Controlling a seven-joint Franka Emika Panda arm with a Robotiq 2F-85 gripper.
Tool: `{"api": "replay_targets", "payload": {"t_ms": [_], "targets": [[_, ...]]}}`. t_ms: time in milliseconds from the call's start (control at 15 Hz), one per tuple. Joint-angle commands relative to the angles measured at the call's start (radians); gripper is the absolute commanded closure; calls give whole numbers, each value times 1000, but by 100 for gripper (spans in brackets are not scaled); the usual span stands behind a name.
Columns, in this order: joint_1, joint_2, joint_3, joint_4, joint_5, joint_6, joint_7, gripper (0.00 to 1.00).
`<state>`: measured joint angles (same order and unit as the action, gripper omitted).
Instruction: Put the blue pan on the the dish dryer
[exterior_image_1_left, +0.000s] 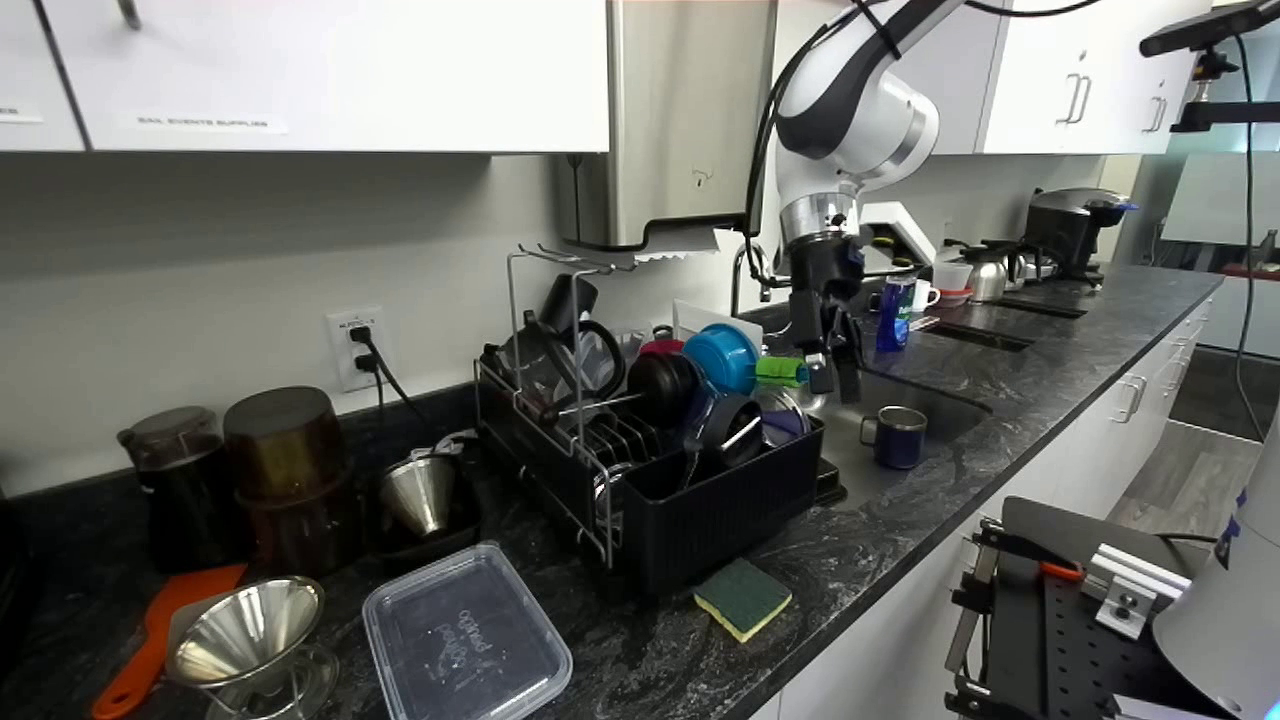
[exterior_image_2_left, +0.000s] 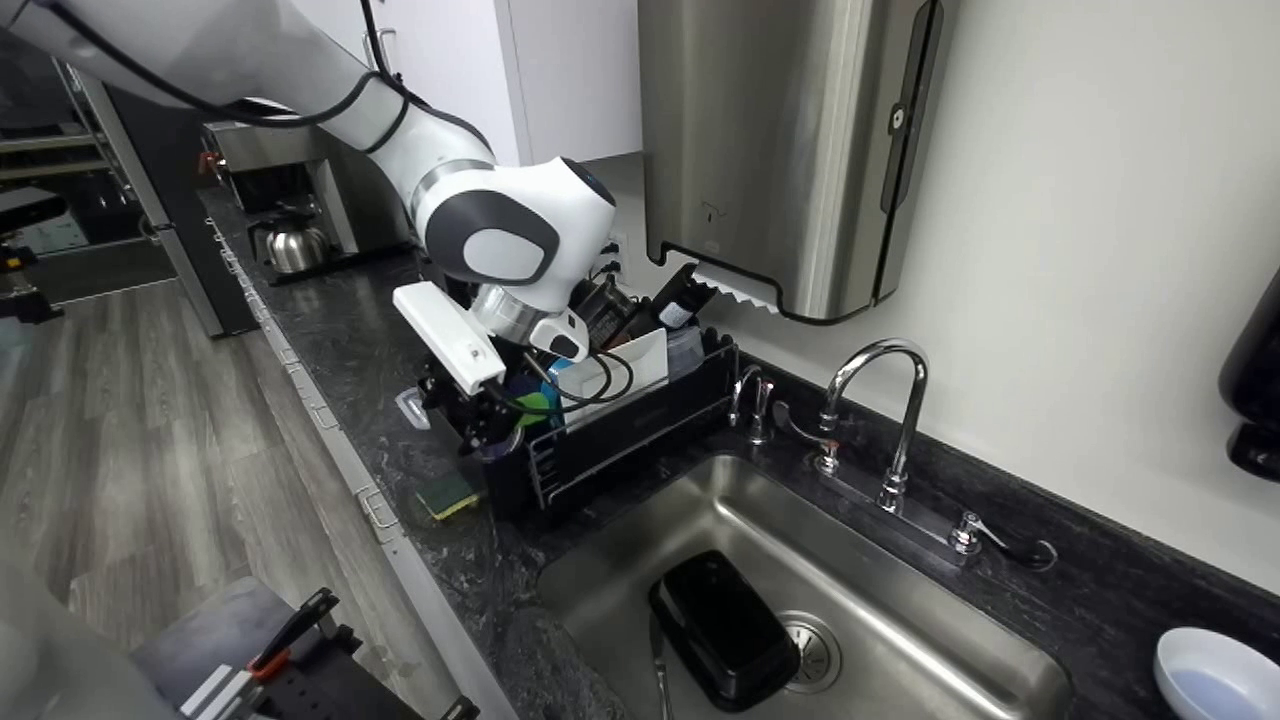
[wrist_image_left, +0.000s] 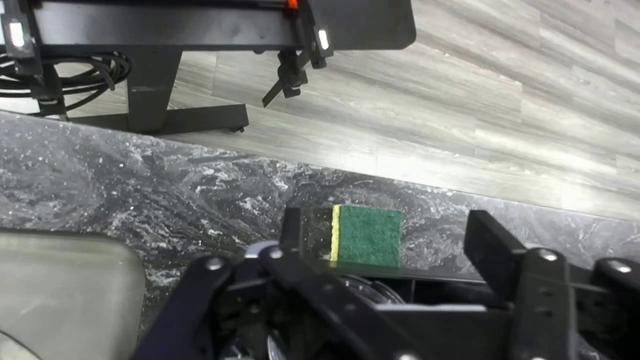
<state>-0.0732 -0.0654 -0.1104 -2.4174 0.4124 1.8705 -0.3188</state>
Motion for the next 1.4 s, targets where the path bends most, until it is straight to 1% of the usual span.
{"api": "replay_targets", "payload": {"t_ms": [0, 200, 400, 733, 933, 1133, 1333], "targets": [[-7, -42, -6, 7, 7, -103, -1, 0], [-10, -85, -16, 9, 10, -158, 0, 0], [-21, -136, -40, 13, 28, -168, -12, 0], [-49, -234, -106, 10, 70, -140, -32, 0], [-71, -291, -142, -1, 72, -108, -47, 0], [-91, -340, -168, -11, 34, -74, -82, 0], [-100, -366, -201, -33, 22, -32, -154, 0]]}}
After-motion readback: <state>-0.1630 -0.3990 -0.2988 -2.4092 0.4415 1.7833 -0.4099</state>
